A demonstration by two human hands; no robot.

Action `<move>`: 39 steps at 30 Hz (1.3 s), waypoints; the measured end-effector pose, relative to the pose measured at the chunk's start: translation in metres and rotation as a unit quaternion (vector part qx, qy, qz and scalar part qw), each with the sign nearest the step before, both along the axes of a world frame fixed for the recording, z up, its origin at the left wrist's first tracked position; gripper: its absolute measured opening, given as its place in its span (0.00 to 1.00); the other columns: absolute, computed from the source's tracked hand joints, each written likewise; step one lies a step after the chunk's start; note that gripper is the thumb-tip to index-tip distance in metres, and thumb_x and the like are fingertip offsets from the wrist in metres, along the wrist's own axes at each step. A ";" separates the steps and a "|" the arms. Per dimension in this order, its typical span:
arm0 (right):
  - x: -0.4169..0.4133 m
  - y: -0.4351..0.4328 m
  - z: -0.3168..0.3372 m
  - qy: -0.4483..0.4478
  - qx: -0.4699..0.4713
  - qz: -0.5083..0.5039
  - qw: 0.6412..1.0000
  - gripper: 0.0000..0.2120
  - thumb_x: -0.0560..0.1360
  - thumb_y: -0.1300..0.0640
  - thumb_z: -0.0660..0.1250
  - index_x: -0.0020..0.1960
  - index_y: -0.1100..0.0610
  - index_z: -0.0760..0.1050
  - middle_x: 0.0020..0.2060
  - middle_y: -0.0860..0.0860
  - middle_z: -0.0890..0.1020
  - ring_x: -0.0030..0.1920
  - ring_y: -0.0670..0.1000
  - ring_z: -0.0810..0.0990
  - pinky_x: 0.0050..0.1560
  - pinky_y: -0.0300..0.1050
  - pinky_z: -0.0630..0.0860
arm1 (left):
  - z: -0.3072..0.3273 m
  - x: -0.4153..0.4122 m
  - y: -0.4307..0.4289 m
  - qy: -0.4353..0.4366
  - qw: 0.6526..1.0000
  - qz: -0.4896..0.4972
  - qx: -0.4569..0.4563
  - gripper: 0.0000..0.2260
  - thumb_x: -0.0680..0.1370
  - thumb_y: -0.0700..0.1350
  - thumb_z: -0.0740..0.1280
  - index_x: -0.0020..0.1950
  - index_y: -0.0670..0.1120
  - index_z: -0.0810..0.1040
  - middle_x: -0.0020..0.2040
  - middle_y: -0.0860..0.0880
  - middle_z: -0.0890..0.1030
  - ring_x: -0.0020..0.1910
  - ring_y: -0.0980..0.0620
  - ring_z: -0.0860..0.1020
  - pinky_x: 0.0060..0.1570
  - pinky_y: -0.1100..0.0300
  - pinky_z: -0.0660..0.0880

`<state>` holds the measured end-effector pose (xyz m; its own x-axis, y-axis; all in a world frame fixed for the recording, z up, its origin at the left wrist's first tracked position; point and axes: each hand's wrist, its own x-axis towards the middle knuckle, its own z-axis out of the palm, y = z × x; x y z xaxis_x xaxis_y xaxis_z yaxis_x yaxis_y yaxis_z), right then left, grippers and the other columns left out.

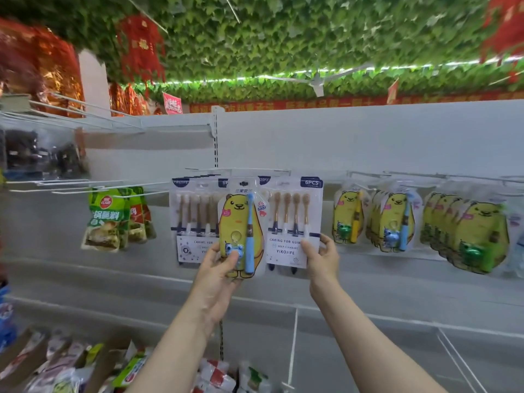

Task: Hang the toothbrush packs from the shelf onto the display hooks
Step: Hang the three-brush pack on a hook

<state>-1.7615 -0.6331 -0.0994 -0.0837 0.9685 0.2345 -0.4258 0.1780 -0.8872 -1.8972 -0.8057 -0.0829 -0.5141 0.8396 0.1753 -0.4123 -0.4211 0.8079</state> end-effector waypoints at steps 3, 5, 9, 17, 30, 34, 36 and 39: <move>-0.008 0.019 -0.002 -0.017 -0.002 -0.010 1.000 0.19 0.76 0.59 0.72 0.64 0.51 0.70 0.58 0.54 0.82 0.53 0.53 0.83 0.49 0.49 0.82 | -0.001 -0.010 0.010 -0.005 1.000 0.000 -0.007 0.16 0.77 0.34 0.66 0.64 0.44 0.74 0.59 0.39 0.82 0.55 0.41 0.81 0.56 0.45 0.77; -0.012 0.029 -0.003 -0.020 -0.002 -0.009 1.000 0.20 0.76 0.59 0.72 0.64 0.52 0.70 0.58 0.56 0.82 0.54 0.54 0.83 0.53 0.52 0.81 | -0.001 -0.015 0.017 -0.006 1.000 0.000 -0.012 0.17 0.77 0.34 0.66 0.65 0.43 0.73 0.59 0.38 0.82 0.56 0.40 0.81 0.57 0.45 0.77; -0.014 0.041 -0.001 -0.014 -0.002 -0.006 1.000 0.21 0.76 0.60 0.72 0.66 0.53 0.69 0.56 0.55 0.82 0.51 0.51 0.83 0.45 0.45 0.81 | -0.003 -0.021 0.029 0.000 1.000 -0.001 -0.012 0.19 0.77 0.34 0.67 0.67 0.42 0.71 0.60 0.37 0.81 0.56 0.39 0.80 0.62 0.40 0.74; -0.004 0.051 0.002 -0.049 0.013 0.009 0.999 0.20 0.76 0.59 0.72 0.65 0.53 0.70 0.59 0.56 0.81 0.52 0.50 0.82 0.41 0.37 0.79 | -0.011 -0.011 0.029 -0.003 1.000 -0.014 -0.008 0.18 0.77 0.34 0.67 0.65 0.43 0.72 0.59 0.38 0.81 0.53 0.41 0.81 0.60 0.41 0.74; 0.056 -0.040 0.051 -0.095 0.089 -0.008 0.991 0.06 0.78 0.50 0.70 0.51 0.52 0.80 0.48 0.49 0.86 0.50 0.45 0.81 0.47 0.38 0.72 | -0.023 0.059 0.012 0.013 0.998 -0.066 -0.012 0.15 0.76 0.34 0.68 0.61 0.45 0.74 0.51 0.44 0.85 0.46 0.46 0.84 0.52 0.46 0.78; 0.090 -0.068 0.062 -0.097 0.125 0.017 0.987 0.05 0.76 0.49 0.72 0.48 0.51 0.83 0.44 0.51 0.85 0.45 0.46 0.80 0.48 0.40 0.74 | -0.026 0.097 0.013 0.019 0.995 -0.094 -0.006 0.14 0.75 0.34 0.69 0.58 0.47 0.74 0.50 0.44 0.85 0.43 0.47 0.84 0.48 0.48 0.79; 0.108 -0.074 0.063 -0.089 0.128 0.011 0.988 0.03 0.76 0.54 0.73 0.48 0.52 0.82 0.43 0.50 0.85 0.40 0.41 0.81 0.41 0.34 0.75 | -0.028 0.114 0.013 0.018 0.994 -0.107 -0.010 0.14 0.76 0.34 0.69 0.58 0.47 0.74 0.51 0.43 0.84 0.45 0.46 0.84 0.50 0.46 0.79; 0.133 -0.077 0.061 -0.079 0.118 -0.009 0.990 0.05 0.75 0.57 0.74 0.50 0.56 0.83 0.41 0.49 0.84 0.36 0.39 0.80 0.36 0.29 0.74 | -0.029 0.135 0.015 0.029 0.992 -0.124 -0.019 0.14 0.76 0.35 0.69 0.59 0.47 0.74 0.54 0.41 0.84 0.48 0.45 0.83 0.51 0.47 0.78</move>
<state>-1.6282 -0.7096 -0.0380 -0.1198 0.8904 0.4392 -0.2800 0.3941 -0.8754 -1.7617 -0.7910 -0.1122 -0.2816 0.9452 0.1653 -0.4510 -0.2825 0.8466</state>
